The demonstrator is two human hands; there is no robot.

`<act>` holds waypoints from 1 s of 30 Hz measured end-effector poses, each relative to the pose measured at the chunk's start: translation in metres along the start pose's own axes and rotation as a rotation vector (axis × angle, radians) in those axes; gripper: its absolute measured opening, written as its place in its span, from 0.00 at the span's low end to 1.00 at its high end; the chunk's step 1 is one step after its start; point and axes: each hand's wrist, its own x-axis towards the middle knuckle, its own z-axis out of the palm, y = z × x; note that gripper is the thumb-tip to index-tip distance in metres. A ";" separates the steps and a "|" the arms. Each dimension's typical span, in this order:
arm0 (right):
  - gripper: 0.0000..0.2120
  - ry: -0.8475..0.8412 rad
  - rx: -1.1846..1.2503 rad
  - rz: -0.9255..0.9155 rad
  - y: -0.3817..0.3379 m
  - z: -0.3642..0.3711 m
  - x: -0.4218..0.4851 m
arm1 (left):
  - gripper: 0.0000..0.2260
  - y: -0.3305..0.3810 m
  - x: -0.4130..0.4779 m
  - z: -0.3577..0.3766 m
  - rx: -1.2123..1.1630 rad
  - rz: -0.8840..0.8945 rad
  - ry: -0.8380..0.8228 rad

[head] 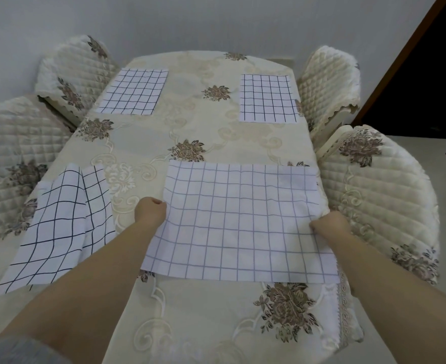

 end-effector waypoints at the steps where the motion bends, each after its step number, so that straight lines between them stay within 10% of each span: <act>1: 0.20 0.004 0.052 0.007 -0.001 0.000 0.000 | 0.09 0.002 0.000 0.000 -0.009 0.005 0.000; 11: 0.26 -0.025 0.431 0.114 -0.028 -0.022 -0.010 | 0.04 0.031 -0.006 -0.010 -0.209 0.030 -0.054; 30: 0.13 -0.132 0.616 -0.265 -0.087 -0.032 -0.073 | 0.09 0.114 -0.070 0.010 -0.480 0.099 -0.334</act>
